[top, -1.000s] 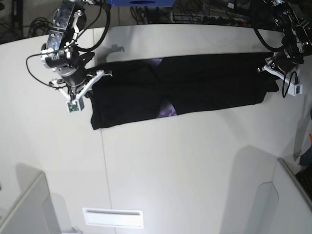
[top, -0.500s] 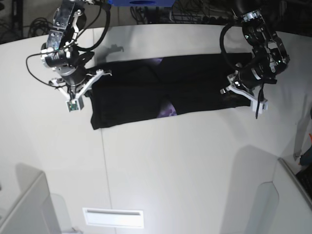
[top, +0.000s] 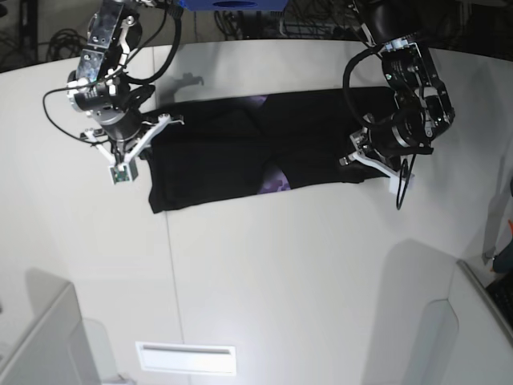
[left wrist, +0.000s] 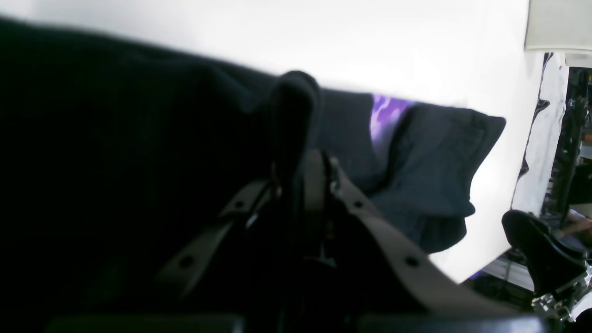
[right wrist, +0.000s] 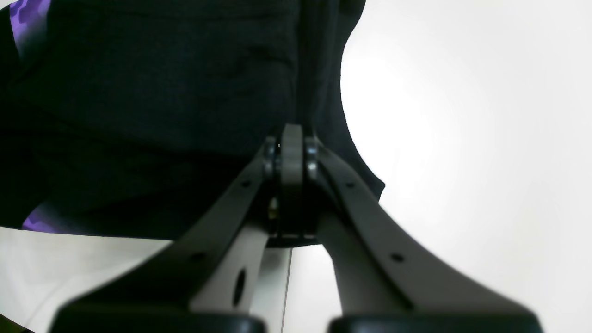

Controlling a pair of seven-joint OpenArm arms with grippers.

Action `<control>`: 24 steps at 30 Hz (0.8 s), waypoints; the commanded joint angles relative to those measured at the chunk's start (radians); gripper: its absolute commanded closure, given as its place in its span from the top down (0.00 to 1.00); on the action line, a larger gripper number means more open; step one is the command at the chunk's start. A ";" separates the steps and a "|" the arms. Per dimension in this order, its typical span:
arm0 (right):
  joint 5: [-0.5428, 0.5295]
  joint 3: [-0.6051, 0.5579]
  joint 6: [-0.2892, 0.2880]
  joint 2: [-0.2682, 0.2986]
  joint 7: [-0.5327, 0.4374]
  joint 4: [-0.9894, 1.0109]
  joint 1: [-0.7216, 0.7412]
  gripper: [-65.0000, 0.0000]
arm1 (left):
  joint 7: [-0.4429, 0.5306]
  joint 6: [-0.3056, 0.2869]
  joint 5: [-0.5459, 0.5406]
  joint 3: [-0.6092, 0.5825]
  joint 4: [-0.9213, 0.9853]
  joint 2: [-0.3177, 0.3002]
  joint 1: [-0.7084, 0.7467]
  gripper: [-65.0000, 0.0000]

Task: Fold the T-shirt properly
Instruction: 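Grasp the strip end with the left gripper and fold it inward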

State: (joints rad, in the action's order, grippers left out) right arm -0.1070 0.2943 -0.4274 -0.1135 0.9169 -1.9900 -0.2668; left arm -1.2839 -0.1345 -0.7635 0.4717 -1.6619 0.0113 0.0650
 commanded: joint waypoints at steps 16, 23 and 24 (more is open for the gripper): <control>-0.010 0.000 -0.001 0.002 -0.020 -0.016 0.013 0.00 | 0.005 -0.004 -0.021 -0.003 0.022 0.036 -0.061 0.00; -0.010 0.000 -0.001 0.002 -0.020 -0.016 0.013 0.00 | 0.005 -0.004 -0.024 -0.003 0.042 0.037 -0.064 0.00; -0.010 0.000 -0.001 0.002 -0.020 -0.016 0.013 0.00 | 0.005 -0.004 -0.024 -0.003 0.042 0.037 -0.064 0.00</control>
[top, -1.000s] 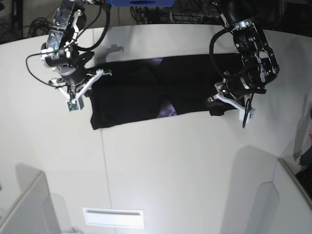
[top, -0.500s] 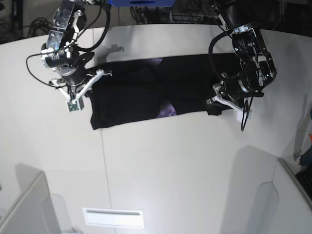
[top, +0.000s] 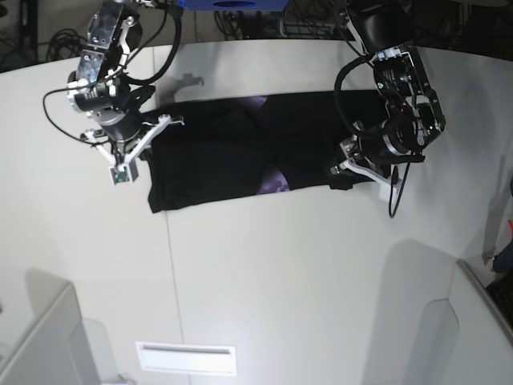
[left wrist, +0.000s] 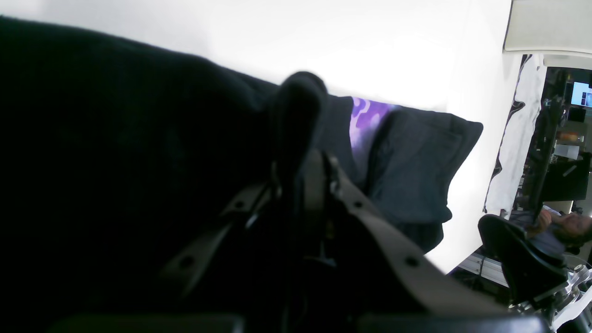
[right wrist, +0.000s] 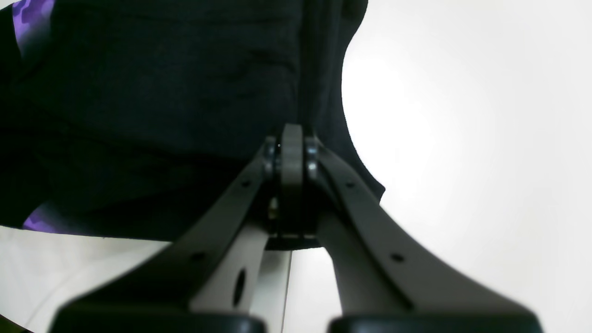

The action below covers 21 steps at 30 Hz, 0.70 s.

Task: Fold the T-shirt properly
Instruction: 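Grasp the strip end with the left gripper and fold it inward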

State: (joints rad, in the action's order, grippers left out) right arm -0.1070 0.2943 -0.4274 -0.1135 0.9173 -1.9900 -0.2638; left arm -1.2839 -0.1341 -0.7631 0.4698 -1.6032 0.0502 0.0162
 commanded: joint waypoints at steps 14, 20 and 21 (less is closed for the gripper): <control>-0.010 0.000 -0.001 0.002 -0.020 -0.015 0.018 0.00 | 0.007 -0.005 -0.025 -0.033 -0.016 -0.002 -0.015 0.00; -0.010 0.000 -0.001 0.002 -0.020 -0.015 0.019 0.00 | 0.003 -0.005 -0.026 -0.033 -0.019 -0.002 -0.015 0.00; -0.010 0.000 -0.001 0.002 -0.020 -0.015 0.019 0.00 | 0.003 -0.005 -0.028 -0.033 -0.022 -0.002 -0.012 0.00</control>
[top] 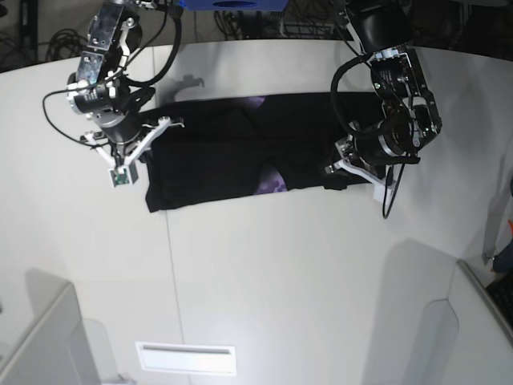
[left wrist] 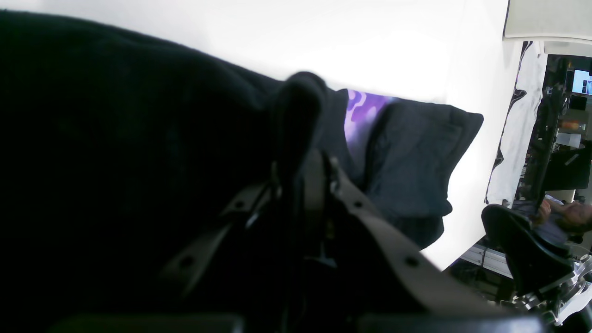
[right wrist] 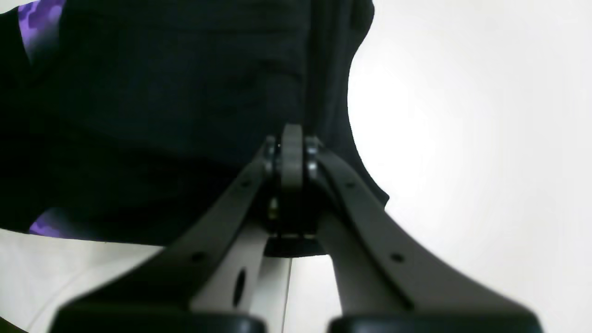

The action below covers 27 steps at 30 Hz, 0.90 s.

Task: Fold the T-shirt properly
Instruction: 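Grasp the strip end with the left gripper and fold it inward, then release and move both grippers to the strip's two ends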

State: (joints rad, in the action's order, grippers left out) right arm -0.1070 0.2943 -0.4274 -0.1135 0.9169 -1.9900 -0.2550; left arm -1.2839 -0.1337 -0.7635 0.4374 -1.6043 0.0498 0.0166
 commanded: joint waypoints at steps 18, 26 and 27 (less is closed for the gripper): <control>-0.010 -0.002 -0.001 0.002 -0.020 -0.015 0.010 0.00 | 0.008 -0.005 -0.027 -0.214 -0.015 0.012 -0.017 0.55; -0.010 0.024 -0.001 0.002 -0.020 -0.015 0.010 0.00 | 0.003 -0.005 -0.027 -0.306 -0.129 0.003 -0.033 0.53; -0.017 0.036 -0.001 0.002 -0.020 -0.015 0.012 0.00 | 0.003 -0.005 -0.027 -0.266 -0.169 -0.012 -0.010 0.51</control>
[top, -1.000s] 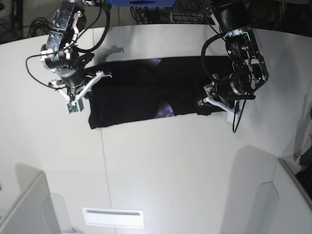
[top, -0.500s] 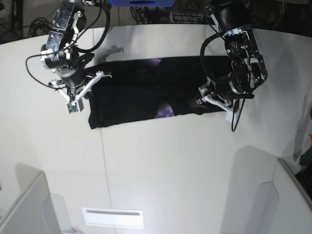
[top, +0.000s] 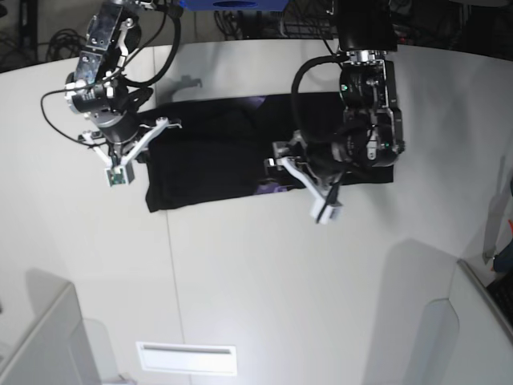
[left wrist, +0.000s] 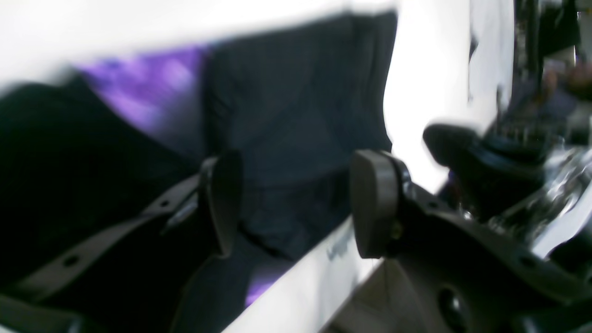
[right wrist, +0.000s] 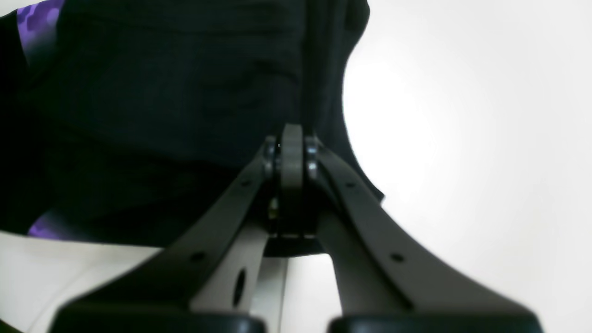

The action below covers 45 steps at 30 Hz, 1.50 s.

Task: Fold the T-shirt properly
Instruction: 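Release and move both grippers to the strip's two ends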

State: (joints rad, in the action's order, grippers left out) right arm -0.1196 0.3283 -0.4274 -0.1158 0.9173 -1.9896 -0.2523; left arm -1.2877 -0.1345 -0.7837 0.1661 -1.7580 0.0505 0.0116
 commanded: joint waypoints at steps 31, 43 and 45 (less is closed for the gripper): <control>-0.684 -0.022 0.002 0.356 0.219 0.701 0.365 0.63 | 0.567 -0.495 0.372 0.706 0.073 -0.271 0.466 0.00; -0.682 -0.037 -0.003 0.318 0.217 0.709 0.311 0.63 | 0.580 -0.495 0.373 0.505 0.076 -0.268 0.410 0.00; -0.682 -0.039 -0.003 0.318 0.219 0.709 0.310 0.62 | 0.580 -0.495 0.372 0.488 0.076 -0.271 0.397 0.00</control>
State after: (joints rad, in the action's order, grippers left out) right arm -0.8417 0.2924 -0.4351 0.1940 1.1004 -1.2804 0.0574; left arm -0.7189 -0.6277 -0.4000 0.6533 -1.6676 -0.2089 0.4065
